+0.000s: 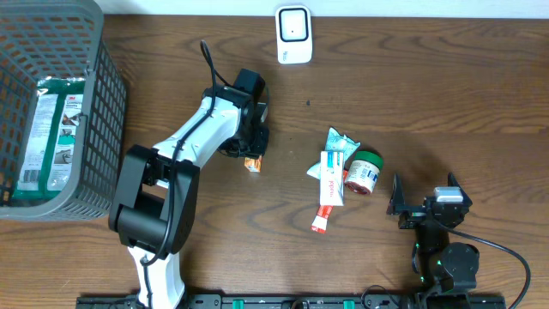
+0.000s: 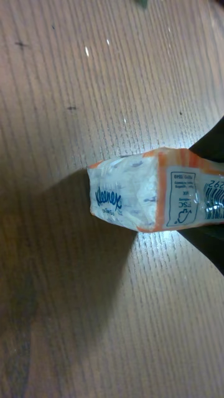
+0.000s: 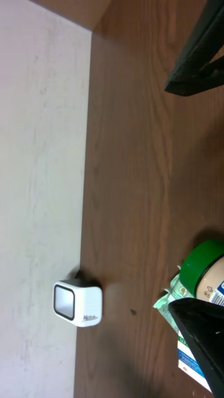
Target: Scan the item barcode
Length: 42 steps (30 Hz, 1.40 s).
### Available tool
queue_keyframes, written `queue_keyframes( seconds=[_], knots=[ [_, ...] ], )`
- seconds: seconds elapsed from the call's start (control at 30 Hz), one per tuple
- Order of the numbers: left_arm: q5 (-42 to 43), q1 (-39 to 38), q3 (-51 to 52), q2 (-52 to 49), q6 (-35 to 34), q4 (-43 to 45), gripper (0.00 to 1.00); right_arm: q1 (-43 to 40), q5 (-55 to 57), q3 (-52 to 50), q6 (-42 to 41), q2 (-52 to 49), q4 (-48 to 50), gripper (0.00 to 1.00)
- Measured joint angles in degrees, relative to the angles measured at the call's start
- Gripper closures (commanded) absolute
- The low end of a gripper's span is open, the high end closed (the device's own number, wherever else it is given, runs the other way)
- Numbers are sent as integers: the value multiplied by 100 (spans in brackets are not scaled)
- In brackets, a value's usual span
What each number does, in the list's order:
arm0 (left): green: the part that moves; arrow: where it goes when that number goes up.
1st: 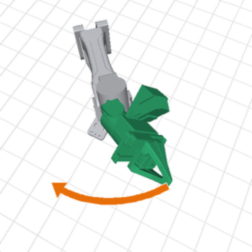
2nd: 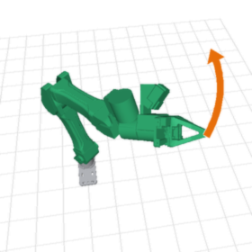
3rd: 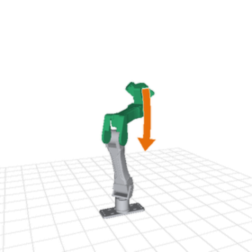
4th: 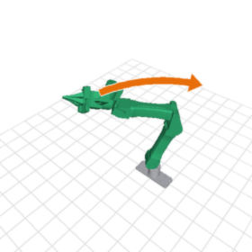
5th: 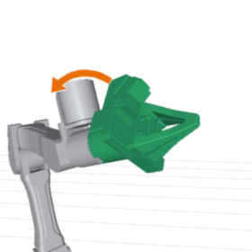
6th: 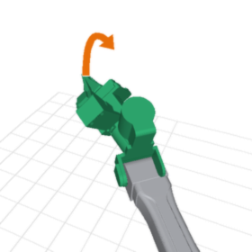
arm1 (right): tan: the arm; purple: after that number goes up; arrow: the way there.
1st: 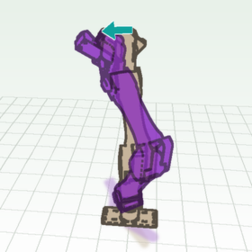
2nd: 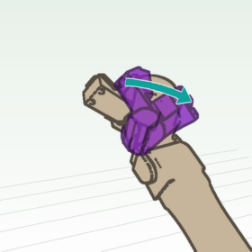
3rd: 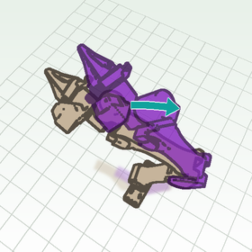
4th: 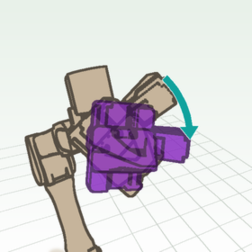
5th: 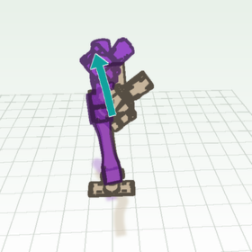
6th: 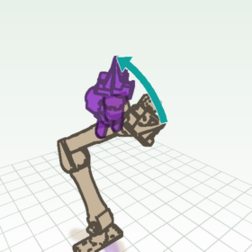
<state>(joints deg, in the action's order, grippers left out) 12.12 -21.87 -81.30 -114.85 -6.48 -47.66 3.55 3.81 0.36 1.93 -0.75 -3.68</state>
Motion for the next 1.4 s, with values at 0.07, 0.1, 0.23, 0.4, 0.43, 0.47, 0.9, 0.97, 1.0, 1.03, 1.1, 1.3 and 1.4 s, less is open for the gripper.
queue_keyframes(
  seconds=[0.07, 0.1, 0.23, 0.4, 0.43, 0.47, 0.9, 0.97, 1.0, 1.03, 1.1, 1.3, 1.4],
  knots=[
    [-7, -39, 2, 55, -138, 24, 75, 0, 0, 0, 0, 0, 0, 1],
    [-4, -85, 4, 111, -225, 52, 75, 0, 0, 0, 0, 0, 0, 1],
    [-153, -496, 4, 343, -603, 153, 75, 0, 0, 0, 0, 0, 0, 1],
    [-798, -1272, 7, 374, -1176, 243, 75, 0, 0, 0, 0, 0, 0, 1],
    [-918, -1405, 7, 374, -1303, 293, 75, 0, 0, 0, 0, 0, 0, 1],
    [-1062, -1534, 7, 374, -1458, 315, 75, 0, 0, 0, 0, 0, 0, 1],
    [-1547, -1888, 7, 374, -2315, 313, 75, 0, 0, 0, 0, 0, 0, 1],
    [-1502, -1904, 7, 372, -2345, 310, 75, 0, 0, 0, 2, 0, 0, 1],
    [-1484, -1910, 7, 372, -2356, 313, 75, 0, 0, 0, 0, 0, 0, 1],
    [-1440, -1919, 11, 372, -2356, 313, 75, 0, 0, 0, 0, 0, 0, 1],
    [-1392, -1943, 37, 372, -2358, 315, 75, 0, 0, 0, 0, 0, 2, 1],
    [-1353, -2017, 197, 363, -2365, 420, 75, 0, 0, 0, 0, 0, 0, 1],
    [-1331, -2039, 319, 354, -2374, 481, 75, 0, 0, 0, 0, 0, 2, 1]
  ],
)
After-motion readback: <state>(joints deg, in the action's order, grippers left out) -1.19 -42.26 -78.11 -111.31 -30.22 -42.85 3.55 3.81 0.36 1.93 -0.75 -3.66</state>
